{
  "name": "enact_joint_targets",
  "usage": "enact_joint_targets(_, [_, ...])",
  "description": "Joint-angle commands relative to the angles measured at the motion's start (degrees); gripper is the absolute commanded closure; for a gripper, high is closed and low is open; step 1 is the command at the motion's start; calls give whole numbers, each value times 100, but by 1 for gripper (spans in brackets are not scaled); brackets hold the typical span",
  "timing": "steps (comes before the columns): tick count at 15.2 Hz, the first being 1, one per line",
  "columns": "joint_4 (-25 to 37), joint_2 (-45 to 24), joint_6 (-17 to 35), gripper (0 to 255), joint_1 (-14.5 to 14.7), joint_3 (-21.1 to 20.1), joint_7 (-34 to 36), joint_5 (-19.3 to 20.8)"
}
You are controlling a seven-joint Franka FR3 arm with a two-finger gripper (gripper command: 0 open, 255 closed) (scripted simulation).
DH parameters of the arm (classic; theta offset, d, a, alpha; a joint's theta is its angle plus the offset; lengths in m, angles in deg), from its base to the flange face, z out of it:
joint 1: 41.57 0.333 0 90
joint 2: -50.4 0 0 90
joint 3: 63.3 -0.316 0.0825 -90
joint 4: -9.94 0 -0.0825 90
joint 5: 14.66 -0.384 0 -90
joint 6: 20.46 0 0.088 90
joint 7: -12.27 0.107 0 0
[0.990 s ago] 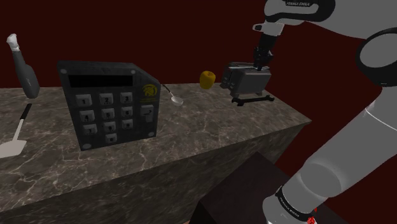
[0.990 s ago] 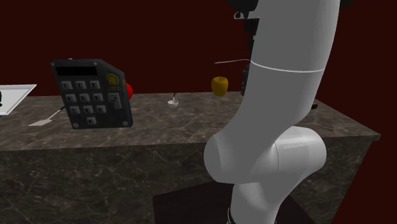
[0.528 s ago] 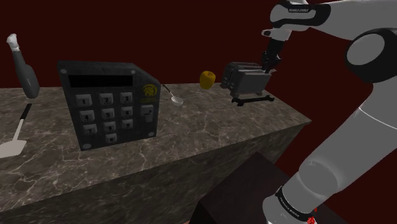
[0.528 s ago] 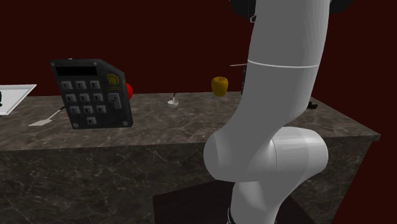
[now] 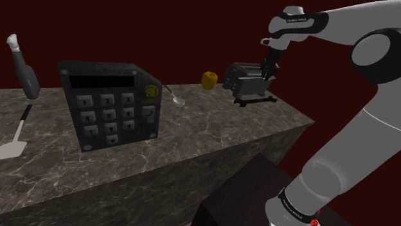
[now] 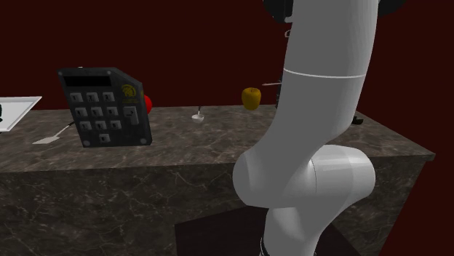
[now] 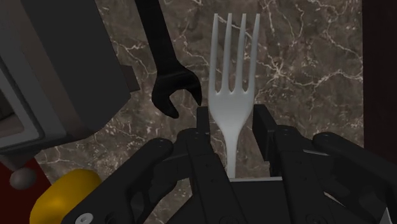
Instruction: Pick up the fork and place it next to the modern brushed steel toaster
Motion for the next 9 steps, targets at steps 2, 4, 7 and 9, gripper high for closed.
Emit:
enact_joint_targets(2, [-239,16,227,255,-1,1,16,10])
enact_joint_targets(4, [-385,9,379,255,-3,3,24,10])
enact_joint_targets(7, [-594,-12,607,255,-6,6,34,8])
enact_joint_targets(9, [-726,-32,758,255,-8,9,38,4])
